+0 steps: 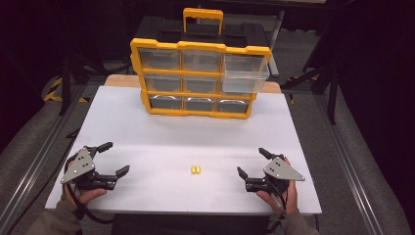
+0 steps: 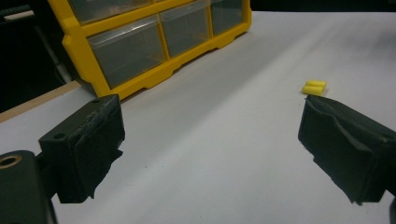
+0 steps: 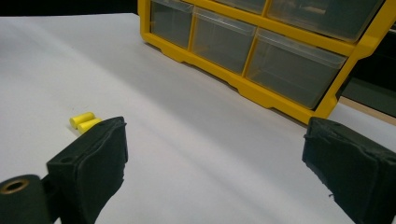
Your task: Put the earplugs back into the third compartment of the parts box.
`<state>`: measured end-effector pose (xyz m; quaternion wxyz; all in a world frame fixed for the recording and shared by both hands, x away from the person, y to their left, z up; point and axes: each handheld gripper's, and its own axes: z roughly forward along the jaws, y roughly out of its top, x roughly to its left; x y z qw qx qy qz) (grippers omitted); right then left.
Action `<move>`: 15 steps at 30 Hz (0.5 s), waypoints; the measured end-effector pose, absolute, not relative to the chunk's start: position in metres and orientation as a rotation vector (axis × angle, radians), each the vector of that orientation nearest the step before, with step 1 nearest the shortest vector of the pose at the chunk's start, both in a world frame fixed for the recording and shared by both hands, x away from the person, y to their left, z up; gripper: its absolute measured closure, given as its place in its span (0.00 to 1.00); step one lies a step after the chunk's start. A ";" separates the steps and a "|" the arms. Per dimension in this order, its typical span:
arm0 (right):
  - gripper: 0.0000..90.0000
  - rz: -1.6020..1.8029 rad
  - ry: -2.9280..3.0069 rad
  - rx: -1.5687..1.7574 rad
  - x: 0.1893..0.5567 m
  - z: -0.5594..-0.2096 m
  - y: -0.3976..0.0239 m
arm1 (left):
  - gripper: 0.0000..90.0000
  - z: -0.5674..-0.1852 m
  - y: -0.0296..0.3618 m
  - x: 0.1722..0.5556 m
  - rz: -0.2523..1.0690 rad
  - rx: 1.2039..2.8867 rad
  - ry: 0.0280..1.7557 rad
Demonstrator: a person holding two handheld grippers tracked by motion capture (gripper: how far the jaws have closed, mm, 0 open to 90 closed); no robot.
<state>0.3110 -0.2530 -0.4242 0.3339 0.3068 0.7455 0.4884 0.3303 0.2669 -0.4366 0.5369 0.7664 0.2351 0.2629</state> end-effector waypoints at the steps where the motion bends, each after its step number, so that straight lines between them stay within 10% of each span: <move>1: 0.08 1.271 1.951 0.801 0.312 -0.425 -0.254 | 0.09 -0.437 0.266 0.331 0.622 1.824 0.557; 15: 0.08 1.302 2.115 0.746 0.329 -0.419 -0.246 | 0.06 -0.442 0.266 0.328 0.601 1.835 0.536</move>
